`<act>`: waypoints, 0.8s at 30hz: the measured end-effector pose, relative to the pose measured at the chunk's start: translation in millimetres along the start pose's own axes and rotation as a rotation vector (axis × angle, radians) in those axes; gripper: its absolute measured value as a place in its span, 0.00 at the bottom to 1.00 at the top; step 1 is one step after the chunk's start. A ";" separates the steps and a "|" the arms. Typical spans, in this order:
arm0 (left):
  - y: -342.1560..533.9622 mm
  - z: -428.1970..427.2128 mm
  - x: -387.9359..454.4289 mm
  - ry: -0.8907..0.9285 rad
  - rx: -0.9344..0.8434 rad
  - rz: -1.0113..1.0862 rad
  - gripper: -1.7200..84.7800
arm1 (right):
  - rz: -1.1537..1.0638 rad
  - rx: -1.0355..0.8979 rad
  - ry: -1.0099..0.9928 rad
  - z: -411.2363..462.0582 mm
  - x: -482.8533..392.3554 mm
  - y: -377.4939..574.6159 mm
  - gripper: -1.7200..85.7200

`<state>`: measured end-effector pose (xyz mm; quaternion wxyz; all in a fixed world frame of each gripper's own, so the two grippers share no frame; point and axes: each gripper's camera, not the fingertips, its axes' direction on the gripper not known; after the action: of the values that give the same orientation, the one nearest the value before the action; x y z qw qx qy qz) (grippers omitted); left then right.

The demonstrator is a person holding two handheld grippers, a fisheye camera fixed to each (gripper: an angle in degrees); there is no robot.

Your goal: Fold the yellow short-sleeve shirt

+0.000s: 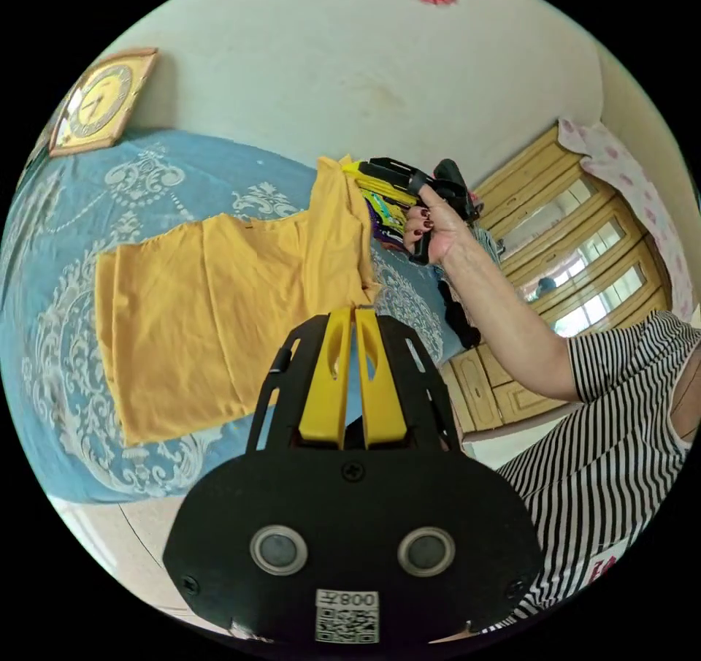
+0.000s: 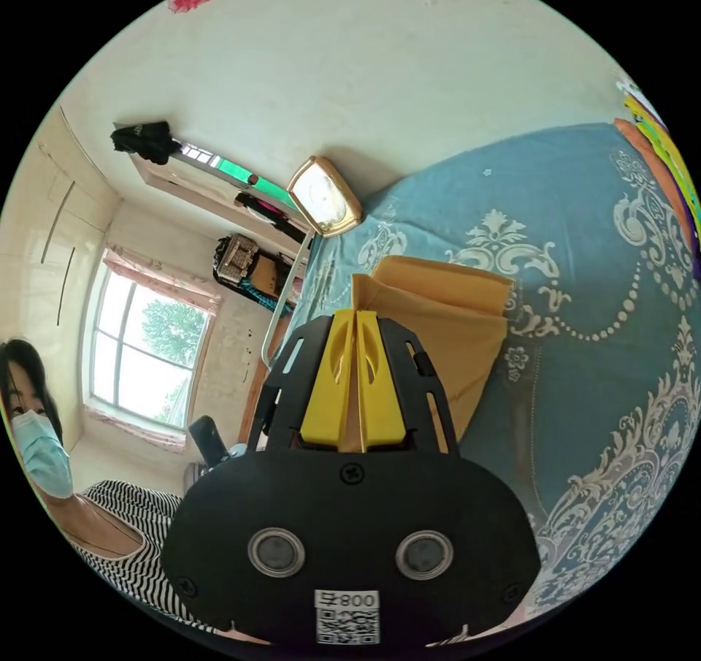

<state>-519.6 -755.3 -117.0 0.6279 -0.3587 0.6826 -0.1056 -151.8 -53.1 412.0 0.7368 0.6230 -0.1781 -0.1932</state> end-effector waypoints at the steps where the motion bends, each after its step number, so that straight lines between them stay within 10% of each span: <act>1: 18.8 -15.1 -25.9 -0.013 0.025 -0.050 0.03 | -0.011 -0.018 -0.014 21.1 -14.5 -7.8 0.02; 24: 307.9 -90.0 -358.7 0.093 0.184 -0.628 0.03 | -0.148 -0.395 0.144 352.8 -202.3 -95.5 0.02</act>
<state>-730.0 -337.8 -2.9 0.5625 -0.4881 0.5542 -0.3718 -509.7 -264.5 369.9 0.8392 0.4900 -0.0376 -0.2328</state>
